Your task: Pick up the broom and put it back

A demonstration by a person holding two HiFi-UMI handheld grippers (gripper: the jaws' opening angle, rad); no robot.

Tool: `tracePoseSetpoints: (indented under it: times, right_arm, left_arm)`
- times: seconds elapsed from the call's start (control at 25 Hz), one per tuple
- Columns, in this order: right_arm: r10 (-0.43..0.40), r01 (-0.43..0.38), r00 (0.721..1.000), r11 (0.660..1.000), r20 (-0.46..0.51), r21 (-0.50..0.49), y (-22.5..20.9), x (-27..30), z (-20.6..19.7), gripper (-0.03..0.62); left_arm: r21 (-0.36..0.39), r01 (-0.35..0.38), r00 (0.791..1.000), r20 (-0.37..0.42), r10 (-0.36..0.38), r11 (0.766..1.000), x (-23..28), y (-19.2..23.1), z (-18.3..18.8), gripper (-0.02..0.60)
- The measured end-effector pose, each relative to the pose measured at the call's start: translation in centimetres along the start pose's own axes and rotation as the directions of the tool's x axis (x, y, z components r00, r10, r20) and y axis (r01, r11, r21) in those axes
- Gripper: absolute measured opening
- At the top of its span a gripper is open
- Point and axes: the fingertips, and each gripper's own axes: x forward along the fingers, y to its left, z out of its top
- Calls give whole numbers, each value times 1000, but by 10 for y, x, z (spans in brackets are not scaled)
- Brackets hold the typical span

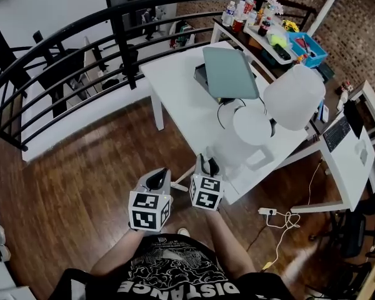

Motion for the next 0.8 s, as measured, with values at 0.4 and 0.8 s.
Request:
tracePoseSetpoints:
  times: [0.4,0.8]
  right_arm:
    - [-13,13,1000,1000,-1,-9,-13,8,1,98]
    - [13,-13,1000,1000,-16,-12,-9,8,-4,112]
  left_arm:
    - [3,9,1000,2,-9,1000,10,-3,5,5]
    - [-4,4,1000,4,-4,1000,11,-1,7,5]
